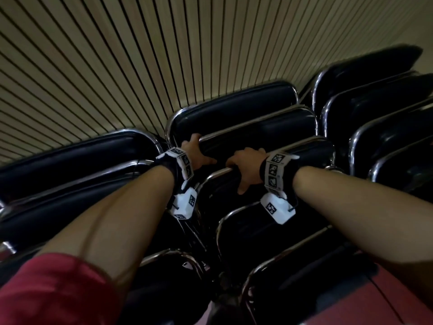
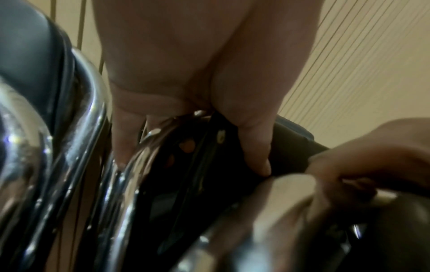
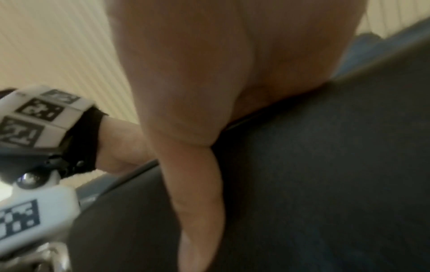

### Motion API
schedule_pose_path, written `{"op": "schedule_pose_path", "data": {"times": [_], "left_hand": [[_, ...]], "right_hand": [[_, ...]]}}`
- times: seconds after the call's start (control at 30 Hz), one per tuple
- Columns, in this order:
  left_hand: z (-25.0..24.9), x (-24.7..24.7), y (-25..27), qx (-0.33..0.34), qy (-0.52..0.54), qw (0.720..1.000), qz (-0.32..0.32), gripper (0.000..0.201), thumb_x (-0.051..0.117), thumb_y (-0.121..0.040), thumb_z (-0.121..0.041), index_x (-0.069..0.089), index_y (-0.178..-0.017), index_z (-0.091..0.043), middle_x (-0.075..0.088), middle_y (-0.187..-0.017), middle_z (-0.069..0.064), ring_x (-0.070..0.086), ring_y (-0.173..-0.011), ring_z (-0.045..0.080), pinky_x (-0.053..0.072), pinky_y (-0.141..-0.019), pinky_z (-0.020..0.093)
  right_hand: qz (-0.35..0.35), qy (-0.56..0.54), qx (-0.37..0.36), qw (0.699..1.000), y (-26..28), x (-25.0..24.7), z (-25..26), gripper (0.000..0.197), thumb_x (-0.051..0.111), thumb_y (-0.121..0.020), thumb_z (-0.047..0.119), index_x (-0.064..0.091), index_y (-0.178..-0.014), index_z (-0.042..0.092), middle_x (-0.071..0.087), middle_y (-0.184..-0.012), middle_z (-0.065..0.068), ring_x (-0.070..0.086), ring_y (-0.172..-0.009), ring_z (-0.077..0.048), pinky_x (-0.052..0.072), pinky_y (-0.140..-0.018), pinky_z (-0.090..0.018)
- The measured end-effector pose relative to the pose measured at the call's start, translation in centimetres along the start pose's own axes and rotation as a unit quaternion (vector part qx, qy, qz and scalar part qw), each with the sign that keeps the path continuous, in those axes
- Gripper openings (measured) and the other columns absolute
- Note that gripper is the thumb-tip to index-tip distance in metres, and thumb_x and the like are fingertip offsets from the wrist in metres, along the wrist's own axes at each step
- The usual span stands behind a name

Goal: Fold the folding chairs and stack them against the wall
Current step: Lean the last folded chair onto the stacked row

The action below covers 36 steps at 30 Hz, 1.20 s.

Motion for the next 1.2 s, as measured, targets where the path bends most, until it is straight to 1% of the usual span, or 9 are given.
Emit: {"op": "schedule_pose_path", "data": {"times": [0.23, 0.37, 0.43, 0.53, 0.63, 0.77, 0.87, 1.07, 1.2], "left_hand": [[-1.4, 0.1, 2.4, -0.057, -0.024, 0.998, -0.025, 0.081, 0.074, -0.083, -0.033, 0.031, -0.151, -0.024, 0.042, -0.142, 0.02, 0.047, -0.129, 0.043, 0.04, -0.107, 0.046], [-3.4, -1.0, 5.6, -0.06, -0.061, 0.99, -0.114, 0.063, 0.074, -0.08, -0.031, 0.048, -0.137, -0.022, 0.039, -0.141, 0.015, 0.039, -0.131, 0.04, 0.038, -0.108, 0.046], [-4.5, -1.5, 7.2, -0.036, -0.065, 0.986, -0.147, 0.048, 0.071, -0.081, -0.032, 0.055, -0.123, -0.016, 0.046, -0.131, 0.016, 0.047, -0.12, 0.037, 0.046, -0.096, 0.043], [-6.2, -0.1, 9.0, 0.011, -0.064, 0.993, -0.094, 0.022, 0.069, -0.081, -0.031, 0.067, -0.095, -0.015, 0.068, -0.101, 0.011, 0.061, -0.084, 0.027, 0.044, -0.066, 0.03], [-7.2, 2.6, 11.7, 0.027, -0.045, 0.996, -0.072, 0.016, 0.071, -0.08, -0.035, 0.061, -0.08, -0.022, 0.069, -0.094, 0.006, 0.063, -0.085, 0.025, 0.044, -0.067, 0.028], [-8.6, 3.9, 14.8, 0.039, -0.093, 0.987, -0.123, 0.025, 0.062, -0.084, -0.037, 0.062, -0.1, -0.018, 0.063, -0.094, 0.005, 0.058, -0.081, 0.026, 0.047, -0.068, 0.03], [-9.5, 5.8, 15.9, 0.041, -0.118, 0.989, -0.076, 0.032, 0.064, -0.079, -0.045, 0.066, -0.099, -0.02, 0.069, -0.094, 0.004, 0.063, -0.081, 0.025, 0.055, -0.074, 0.032], [-8.7, 12.9, 16.9, -0.003, -0.127, 0.99, 0.059, 0.087, 0.08, -0.066, -0.062, 0.053, -0.136, -0.018, 0.058, -0.134, 0.007, 0.057, -0.121, 0.029, 0.047, -0.103, 0.04], [-7.7, 14.8, 16.7, -0.034, -0.214, 0.974, 0.061, 0.101, 0.084, -0.066, -0.057, 0.038, -0.146, -0.019, 0.04, -0.144, 0.01, 0.039, -0.134, 0.034, 0.041, -0.109, 0.05]], "right_hand": [[-0.078, -0.001, -0.033, 0.996, 1.0, 1.1, -0.8, 0.092, 0.083, -0.063, 0.057, 0.045, -0.144, 0.033, 0.054, -0.131, -0.002, 0.049, -0.122, -0.027, 0.037, -0.102, -0.041], [-0.145, -0.103, -0.03, 0.984, 3.6, 2.2, -2.6, 0.085, 0.08, -0.072, 0.04, 0.043, -0.147, 0.024, 0.043, -0.145, -0.009, 0.041, -0.132, -0.029, 0.033, -0.111, -0.039], [-0.194, -0.162, -0.026, 0.967, 5.7, 3.2, -4.4, 0.075, 0.079, -0.073, 0.028, 0.051, -0.142, 0.019, 0.041, -0.146, -0.014, 0.039, -0.133, -0.033, 0.033, -0.112, -0.04], [-0.279, -0.208, 0.017, 0.937, 9.0, 4.4, -7.6, 0.057, 0.076, -0.072, 0.02, 0.062, -0.127, 0.019, 0.047, -0.132, -0.013, 0.047, -0.121, -0.032, 0.042, -0.103, -0.038], [-0.242, -0.247, 0.04, 0.937, 11.8, 6.0, -9.5, 0.035, 0.073, -0.077, 0.014, 0.069, -0.112, 0.015, 0.058, -0.113, -0.009, 0.058, -0.107, -0.027, 0.043, -0.091, -0.03], [-0.131, -0.232, 0.038, 0.963, 15.0, 10.1, -10.0, 0.034, 0.073, -0.082, 0.024, 0.07, -0.114, 0.015, 0.07, -0.108, -0.003, 0.065, -0.103, -0.02, 0.045, -0.088, -0.024], [-0.075, -0.229, 0.03, 0.97, 16.2, 13.5, -9.9, 0.047, 0.075, -0.082, 0.036, 0.065, -0.125, 0.018, 0.068, -0.12, -0.001, 0.063, -0.111, -0.018, 0.045, -0.094, -0.025], [-0.007, -0.144, 0.017, 0.989, 16.4, 19.0, -9.7, 0.088, 0.072, -0.072, 0.068, 0.046, -0.145, 0.027, 0.052, -0.143, 0.001, 0.052, -0.127, -0.022, 0.043, -0.105, -0.036], [-0.01, -0.035, -0.001, 0.999, 16.0, 20.2, -8.6, 0.1, 0.074, -0.063, 0.07, 0.036, -0.149, 0.033, 0.044, -0.147, 0.004, 0.041, -0.133, -0.025, 0.026, -0.115, -0.046]]}}
Point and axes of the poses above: each hand's wrist, its own y-axis away from the middle knuckle, its own x-axis out of the palm, z = x × y, the point moved 4 cm from there along -y, towards the middle knuckle
